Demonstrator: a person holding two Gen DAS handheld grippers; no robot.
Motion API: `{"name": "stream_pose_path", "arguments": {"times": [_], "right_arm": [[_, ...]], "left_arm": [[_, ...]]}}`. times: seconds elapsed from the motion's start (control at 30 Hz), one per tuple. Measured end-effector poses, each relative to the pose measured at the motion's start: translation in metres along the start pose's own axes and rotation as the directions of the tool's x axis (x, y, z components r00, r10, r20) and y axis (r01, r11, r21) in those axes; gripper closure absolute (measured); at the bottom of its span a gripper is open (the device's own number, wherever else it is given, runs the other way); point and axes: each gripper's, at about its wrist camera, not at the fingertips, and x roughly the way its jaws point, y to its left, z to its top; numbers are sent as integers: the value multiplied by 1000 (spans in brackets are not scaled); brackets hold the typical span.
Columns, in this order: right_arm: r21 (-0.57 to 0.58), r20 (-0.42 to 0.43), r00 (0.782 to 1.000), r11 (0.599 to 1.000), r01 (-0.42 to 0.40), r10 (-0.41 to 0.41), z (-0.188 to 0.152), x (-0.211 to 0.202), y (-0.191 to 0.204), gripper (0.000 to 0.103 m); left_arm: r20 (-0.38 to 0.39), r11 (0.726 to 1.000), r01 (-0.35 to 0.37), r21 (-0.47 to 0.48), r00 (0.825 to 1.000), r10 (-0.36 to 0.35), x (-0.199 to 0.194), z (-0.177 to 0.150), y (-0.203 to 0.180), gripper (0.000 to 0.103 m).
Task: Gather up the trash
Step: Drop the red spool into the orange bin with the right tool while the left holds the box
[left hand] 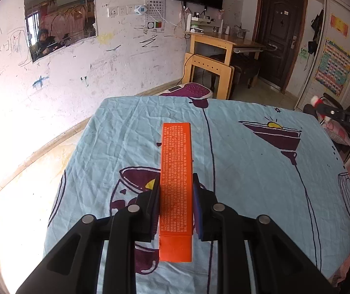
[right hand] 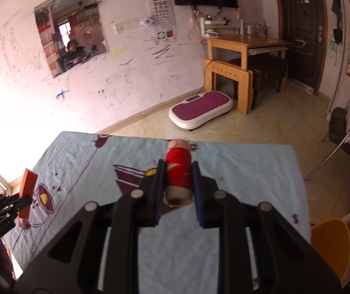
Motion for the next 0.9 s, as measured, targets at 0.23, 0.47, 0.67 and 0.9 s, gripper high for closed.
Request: {"name": "stream_pose_path", "arguments": {"times": [0.23, 0.47, 0.67, 0.9], "right_arm": [[211, 10, 978, 956, 202, -208, -39, -48, -137, 83], [366, -21, 961, 892, 264, -275, -82, -62, -214, 83], [416, -47, 955, 864, 284, -292, -104, -55, -243, 83], [451, -114, 953, 840, 303, -282, -134, -44, -272, 73]], "left_arm": [[0, 998, 3, 59, 1000, -3, 0, 5, -36, 83], [5, 993, 2, 122, 1000, -3, -4, 9, -79, 83], [10, 985, 5, 172, 1000, -7, -15, 12, -111, 83], [6, 976, 23, 215, 1000, -25, -23, 14, -145, 83]]}}
